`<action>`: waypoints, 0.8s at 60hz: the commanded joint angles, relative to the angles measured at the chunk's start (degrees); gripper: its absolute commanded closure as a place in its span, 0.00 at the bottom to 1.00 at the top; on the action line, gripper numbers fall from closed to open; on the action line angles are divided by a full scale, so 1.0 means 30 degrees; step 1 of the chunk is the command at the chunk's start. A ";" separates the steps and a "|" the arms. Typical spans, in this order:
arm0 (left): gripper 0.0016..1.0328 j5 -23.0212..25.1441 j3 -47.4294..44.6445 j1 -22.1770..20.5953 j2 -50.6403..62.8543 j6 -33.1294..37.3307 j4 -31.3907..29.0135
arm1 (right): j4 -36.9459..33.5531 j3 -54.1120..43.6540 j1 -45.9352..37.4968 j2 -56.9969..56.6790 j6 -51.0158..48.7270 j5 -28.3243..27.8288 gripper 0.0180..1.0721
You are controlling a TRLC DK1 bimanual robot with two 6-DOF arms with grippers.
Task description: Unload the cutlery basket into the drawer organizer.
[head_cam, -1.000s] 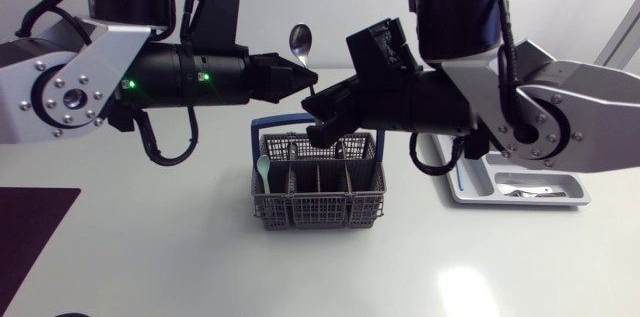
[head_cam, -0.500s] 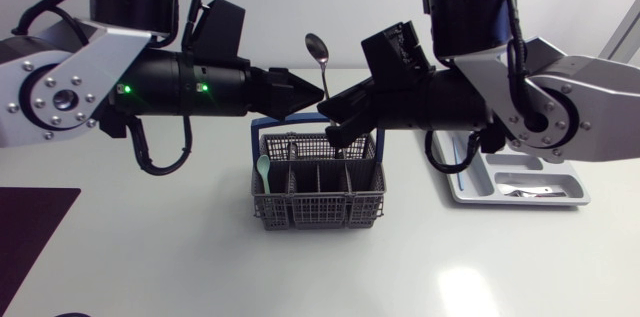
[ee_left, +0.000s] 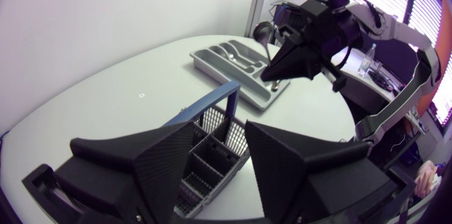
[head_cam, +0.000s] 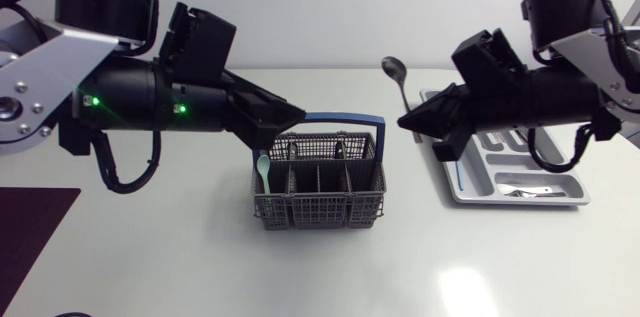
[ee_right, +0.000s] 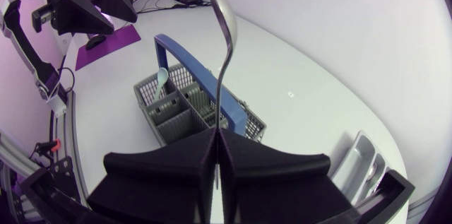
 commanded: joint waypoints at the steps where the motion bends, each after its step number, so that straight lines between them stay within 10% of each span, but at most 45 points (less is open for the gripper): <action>1: 0.48 -0.0478 -0.0499 -0.0054 -0.0248 0.0998 -0.0399 | -0.1333 0.0675 -0.1803 -0.0547 -0.3157 -0.0687 0.95; 16: 0.48 -0.1327 -0.0675 0.0649 -0.0482 0.1994 -0.1600 | -0.7310 0.1583 -0.7780 0.1591 -1.3264 -0.1595 0.95; 48: 0.48 -0.2792 -0.1055 0.0180 -0.1039 0.2463 -0.2860 | -0.9683 0.3985 -1.4811 0.8300 -2.6155 0.2184 0.95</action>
